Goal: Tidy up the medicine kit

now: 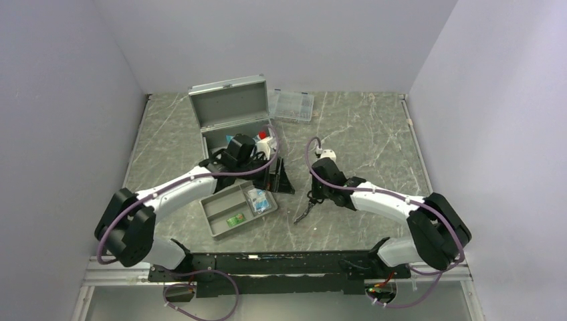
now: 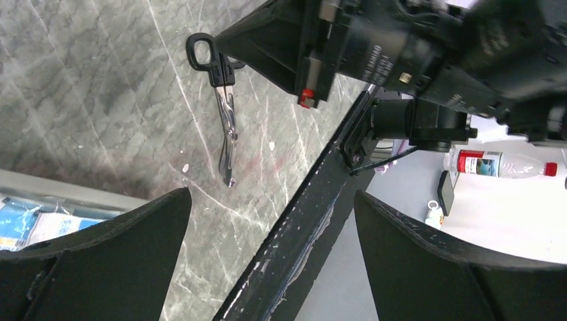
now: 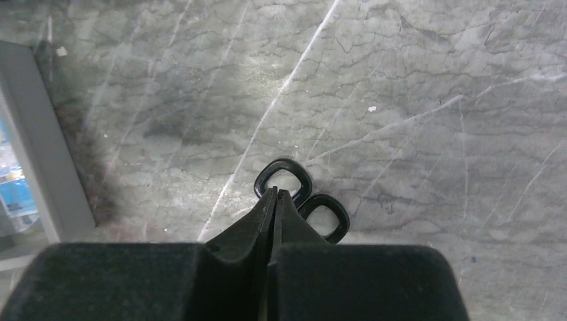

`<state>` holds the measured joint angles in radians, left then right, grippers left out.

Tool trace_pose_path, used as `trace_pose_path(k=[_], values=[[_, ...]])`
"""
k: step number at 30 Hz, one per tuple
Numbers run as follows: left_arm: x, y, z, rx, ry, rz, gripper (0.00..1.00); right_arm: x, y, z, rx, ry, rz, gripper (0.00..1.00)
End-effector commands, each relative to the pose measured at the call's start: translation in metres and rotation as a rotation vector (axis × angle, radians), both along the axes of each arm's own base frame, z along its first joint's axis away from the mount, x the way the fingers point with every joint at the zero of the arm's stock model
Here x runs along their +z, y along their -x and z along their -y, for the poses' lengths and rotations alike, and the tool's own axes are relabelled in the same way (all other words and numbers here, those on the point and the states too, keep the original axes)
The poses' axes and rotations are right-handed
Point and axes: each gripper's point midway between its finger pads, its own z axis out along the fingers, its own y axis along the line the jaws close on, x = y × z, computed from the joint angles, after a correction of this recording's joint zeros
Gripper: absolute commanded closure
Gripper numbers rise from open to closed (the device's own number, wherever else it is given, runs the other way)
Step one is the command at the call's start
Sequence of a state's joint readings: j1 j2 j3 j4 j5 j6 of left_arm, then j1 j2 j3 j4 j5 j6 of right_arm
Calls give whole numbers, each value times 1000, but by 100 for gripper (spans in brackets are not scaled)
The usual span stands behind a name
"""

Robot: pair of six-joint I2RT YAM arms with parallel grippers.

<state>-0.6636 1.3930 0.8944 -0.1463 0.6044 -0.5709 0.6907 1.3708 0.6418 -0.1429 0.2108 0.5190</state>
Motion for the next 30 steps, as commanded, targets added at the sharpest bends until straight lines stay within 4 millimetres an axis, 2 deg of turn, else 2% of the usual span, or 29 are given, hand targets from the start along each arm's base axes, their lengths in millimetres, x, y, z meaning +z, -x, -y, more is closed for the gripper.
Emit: trace_pose_path(k=[1, 2, 5, 7, 12, 20, 23, 30], values=[[12, -15, 18, 5, 29, 18, 1, 23, -4, 3, -15, -31, 53, 95], [10, -17, 21, 3, 27, 12, 1, 25, -3, 5, -27, -34, 56, 87], [-3, -19, 29, -23, -6, -10, 1, 29, 1, 14, -56, -34, 64, 72], [-11, -21, 36, -41, -39, -22, 1, 30, 4, 21, -73, -24, 66, 68], [-34, -28, 50, -70, -108, -42, 2, 28, 15, 40, -122, 6, 50, 65], [-69, -46, 52, -82, -316, -38, 1, 19, 36, 72, -259, 28, 15, 64], [-80, -51, 52, -86, -398, -21, 1, 28, 38, 81, -319, 8, 38, 64], [-98, -55, 59, -103, -528, 35, 1, 54, 43, 87, -408, -97, 85, 64]])
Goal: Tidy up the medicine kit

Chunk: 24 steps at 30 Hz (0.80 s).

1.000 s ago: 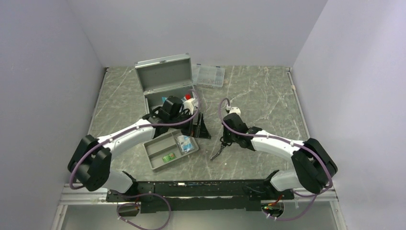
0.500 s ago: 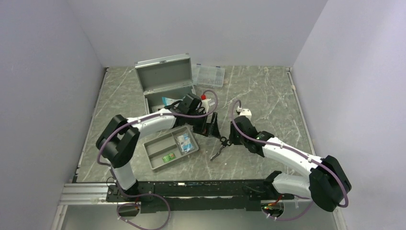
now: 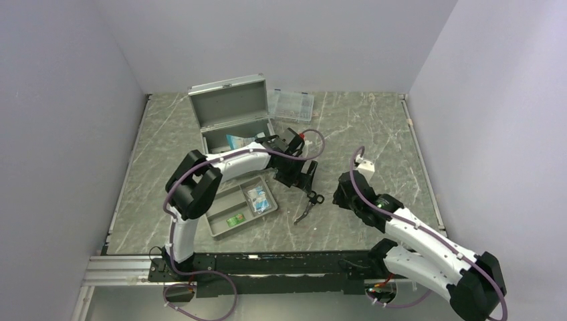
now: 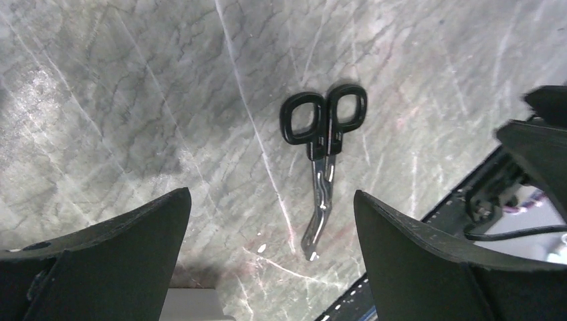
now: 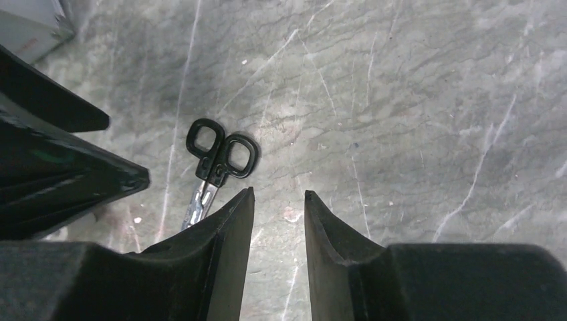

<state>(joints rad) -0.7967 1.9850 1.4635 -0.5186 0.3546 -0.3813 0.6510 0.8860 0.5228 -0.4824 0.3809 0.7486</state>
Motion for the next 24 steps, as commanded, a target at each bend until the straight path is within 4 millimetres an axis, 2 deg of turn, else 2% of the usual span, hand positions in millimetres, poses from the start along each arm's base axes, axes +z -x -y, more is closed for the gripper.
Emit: trace_pose_path(k=[1, 8, 15, 24], values=[[-8, -4, -2, -27, -123, 74, 1, 13, 2, 13, -96, -28, 28, 64], [-25, -2, 14, -48, -193, 92, 1, 28, 8, 17, -106, -73, 68, 65], [-33, -12, 23, -20, -221, 128, 18, 43, 12, 23, -106, -91, 115, 66], [-43, -25, 32, 0, -284, 176, 33, 46, 17, 23, -87, -116, 135, 68]])
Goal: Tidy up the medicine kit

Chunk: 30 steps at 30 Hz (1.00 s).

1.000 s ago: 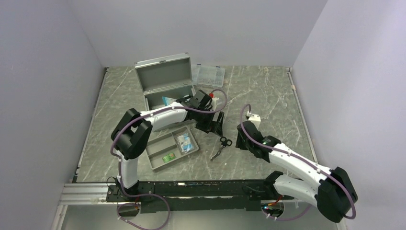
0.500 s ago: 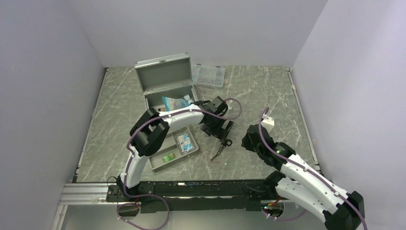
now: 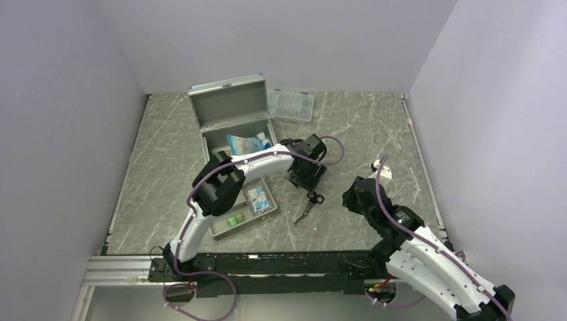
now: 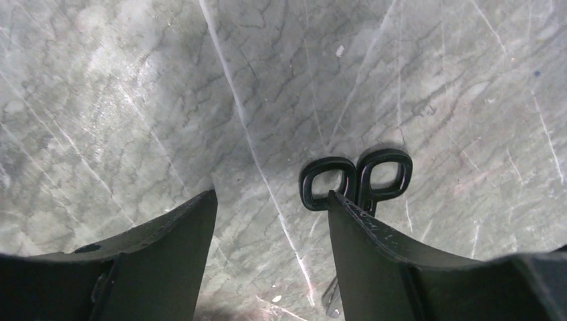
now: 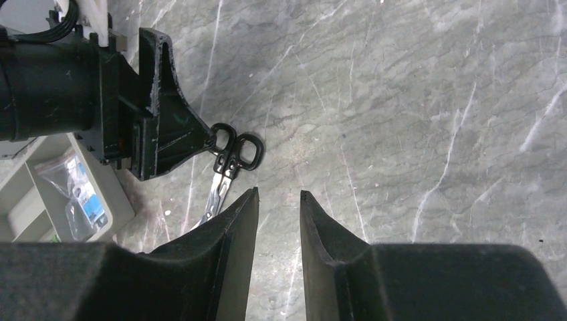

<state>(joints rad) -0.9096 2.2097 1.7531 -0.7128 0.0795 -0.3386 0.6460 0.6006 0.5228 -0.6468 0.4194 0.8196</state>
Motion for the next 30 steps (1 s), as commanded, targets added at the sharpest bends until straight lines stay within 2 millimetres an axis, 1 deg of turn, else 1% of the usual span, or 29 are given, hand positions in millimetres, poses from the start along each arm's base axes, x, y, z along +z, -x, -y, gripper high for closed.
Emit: trace_pose_path(k=[1, 8, 16, 24, 30], values=[[-7, -13, 10, 20, -26, 63, 34, 9, -2, 1, -7, -12, 27, 69], [-9, -8, 14, 11, -65, 93, 40, 8, -3, -2, 7, -13, 30, 69], [-15, 2, 24, -9, -72, 97, 52, 7, -2, -4, 16, -20, 28, 70], [-21, 12, 23, -18, -68, 76, 72, 5, -2, -4, 20, -21, 25, 71], [-22, 15, 21, -21, -62, 67, 85, 5, -4, -5, 23, -16, 23, 72]])
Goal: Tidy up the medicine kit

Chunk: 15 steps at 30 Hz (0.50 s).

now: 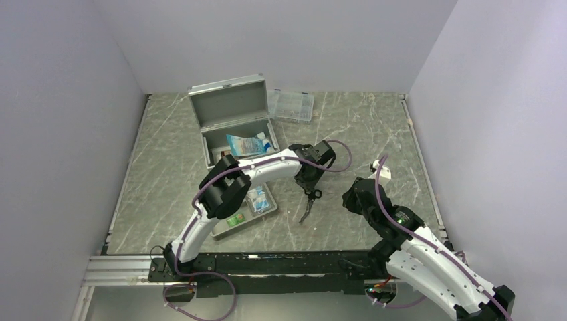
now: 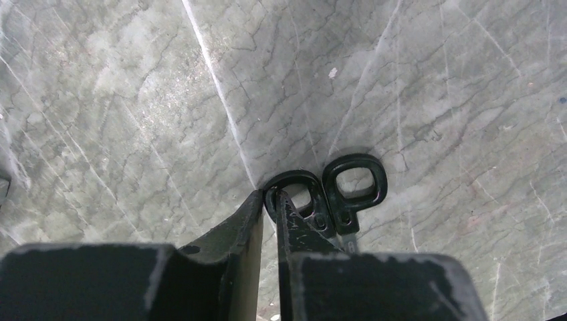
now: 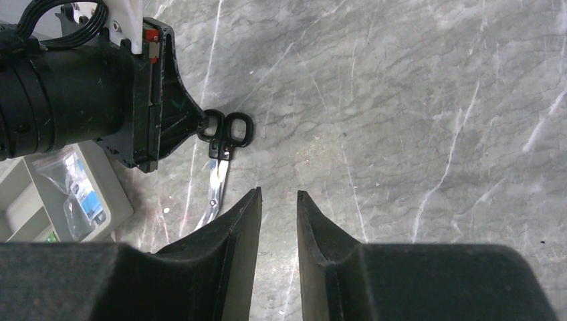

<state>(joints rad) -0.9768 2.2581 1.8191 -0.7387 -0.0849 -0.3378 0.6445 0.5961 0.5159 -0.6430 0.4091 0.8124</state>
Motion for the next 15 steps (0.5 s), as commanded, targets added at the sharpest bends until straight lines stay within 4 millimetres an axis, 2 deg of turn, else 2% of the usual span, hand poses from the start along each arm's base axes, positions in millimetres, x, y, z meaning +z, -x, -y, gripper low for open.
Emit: trace_pose_path(k=[1, 4, 8, 15], values=[[-17, 18, 11, -16, 31, -53, 88, 7, -5, -5, 13, -16, 25, 72], [-18, 20, 10, -20, 30, -60, 100, 7, -5, -5, 12, -15, 26, 72], [-16, 19, 9, -21, 30, -58, 100, 9, -5, -4, 10, -13, 28, 72], [7, 13, 9, -20, 65, -11, 100, 16, -6, -4, 15, -15, 43, 71]])
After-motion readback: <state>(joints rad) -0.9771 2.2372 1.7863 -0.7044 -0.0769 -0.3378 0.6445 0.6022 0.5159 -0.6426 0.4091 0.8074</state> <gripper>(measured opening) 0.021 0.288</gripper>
